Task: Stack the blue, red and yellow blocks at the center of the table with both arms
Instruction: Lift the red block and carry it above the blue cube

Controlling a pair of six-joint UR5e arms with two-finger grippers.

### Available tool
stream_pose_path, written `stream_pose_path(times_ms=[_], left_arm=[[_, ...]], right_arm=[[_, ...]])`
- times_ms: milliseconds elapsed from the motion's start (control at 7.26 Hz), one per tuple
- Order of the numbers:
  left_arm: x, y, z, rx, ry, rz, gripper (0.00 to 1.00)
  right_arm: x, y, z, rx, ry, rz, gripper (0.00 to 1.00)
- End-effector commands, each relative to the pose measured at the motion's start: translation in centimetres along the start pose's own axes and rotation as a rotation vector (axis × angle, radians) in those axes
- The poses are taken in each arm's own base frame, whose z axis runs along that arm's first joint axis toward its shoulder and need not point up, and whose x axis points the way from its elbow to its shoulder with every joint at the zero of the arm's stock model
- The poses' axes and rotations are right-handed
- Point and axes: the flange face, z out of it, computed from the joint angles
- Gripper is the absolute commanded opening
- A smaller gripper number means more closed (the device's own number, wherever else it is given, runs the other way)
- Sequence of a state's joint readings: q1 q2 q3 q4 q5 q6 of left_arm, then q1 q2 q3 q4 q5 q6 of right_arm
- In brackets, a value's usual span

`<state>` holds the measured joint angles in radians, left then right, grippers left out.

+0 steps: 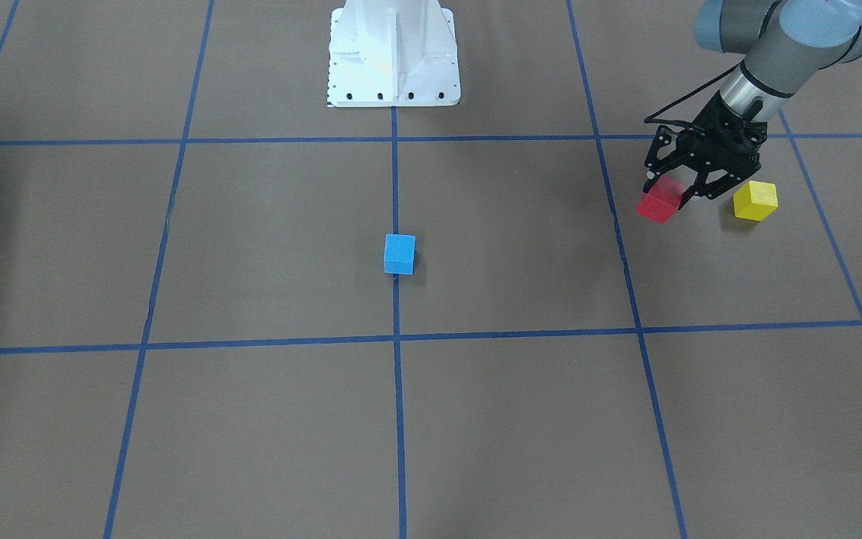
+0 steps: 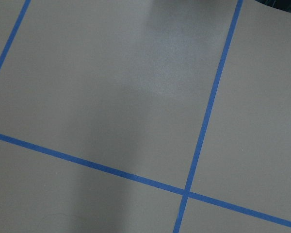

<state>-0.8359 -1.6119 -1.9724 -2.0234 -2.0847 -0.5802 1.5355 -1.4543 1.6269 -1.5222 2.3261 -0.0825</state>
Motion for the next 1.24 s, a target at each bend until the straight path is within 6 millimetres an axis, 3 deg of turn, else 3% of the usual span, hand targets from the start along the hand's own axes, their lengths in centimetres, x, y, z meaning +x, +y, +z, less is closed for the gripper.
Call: stream_pose_path(times_ms=[0,138,276,551,827,1102], left_arm=[[8.7,-11.6,-2.6,-0.065,-0.060,-0.184,0.00],[13.4,-15.5,-3.2,-0.056,-0.079,-0.263,0.00],[19.6,-16.2,-0.7,-0.067,-0.072,-0.340,0.00],[29.9,-20.5,3.6,-0.064,-0.083,-0.503,0.00],[34.8,-22.1,6.5,-0.070,-0.111,-0.545,0.00],[36.3,-21.3,9.6,-0.035,-0.128,-0.497,0.00]], right_arm=[[1.1,2.4,1.4,-0.032,0.001,0.031,1.00],[1.3,2.7,1.6,-0.036,0.001,0.043,1.00],[1.3,2.5,1.5,-0.035,0.001,0.045,1.00],[1.2,2.5,1.5,-0.034,0.001,0.047,1.00],[1.3,2.3,1.5,-0.035,0.001,0.048,1.00],[1.3,2.3,1.5,-0.035,0.003,0.049,1.00]])
